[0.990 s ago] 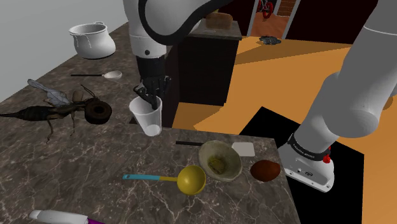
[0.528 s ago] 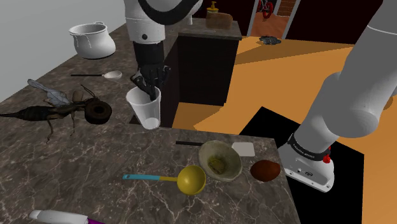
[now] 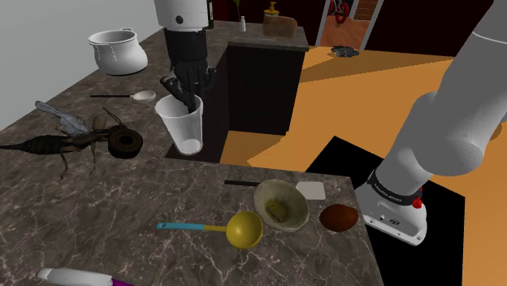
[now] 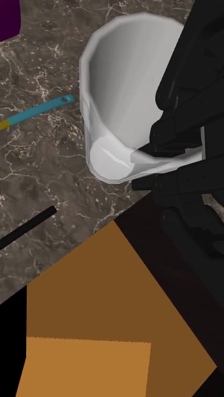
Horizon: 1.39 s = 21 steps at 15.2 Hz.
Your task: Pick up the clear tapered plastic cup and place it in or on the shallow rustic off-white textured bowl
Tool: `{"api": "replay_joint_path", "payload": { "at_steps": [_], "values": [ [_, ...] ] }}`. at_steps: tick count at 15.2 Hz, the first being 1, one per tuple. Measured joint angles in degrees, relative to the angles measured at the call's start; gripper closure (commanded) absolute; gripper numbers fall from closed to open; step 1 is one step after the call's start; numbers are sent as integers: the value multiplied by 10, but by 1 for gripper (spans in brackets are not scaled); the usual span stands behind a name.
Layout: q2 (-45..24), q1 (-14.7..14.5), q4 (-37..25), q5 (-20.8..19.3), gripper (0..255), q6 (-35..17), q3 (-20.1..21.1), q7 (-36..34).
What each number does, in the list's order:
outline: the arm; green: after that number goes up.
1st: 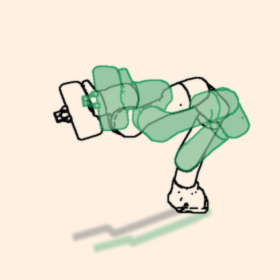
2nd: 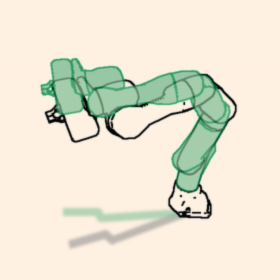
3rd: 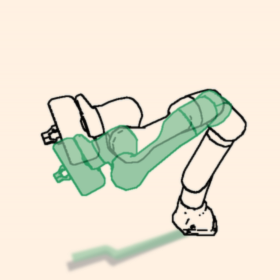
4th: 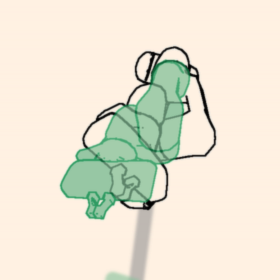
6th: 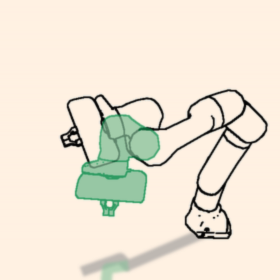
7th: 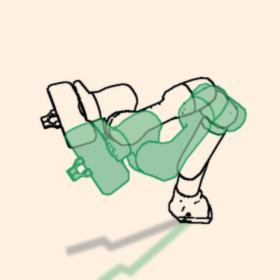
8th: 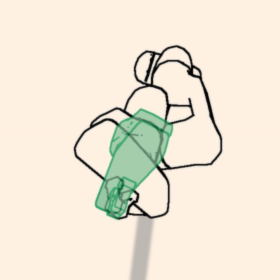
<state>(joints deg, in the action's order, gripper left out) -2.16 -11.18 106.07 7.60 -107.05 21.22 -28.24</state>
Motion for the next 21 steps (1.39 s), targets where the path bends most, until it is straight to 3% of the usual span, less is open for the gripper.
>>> {"api": "replay_joint_path", "payload": {
  "at_steps": [7,13,21],
  "values": [
    [15,0,-31,4,255,45,0,-5],
    [145,-2,82,50,255,57,-7,14],
    [333,-31,227,103,255,96,-22,21]
  ]
}}
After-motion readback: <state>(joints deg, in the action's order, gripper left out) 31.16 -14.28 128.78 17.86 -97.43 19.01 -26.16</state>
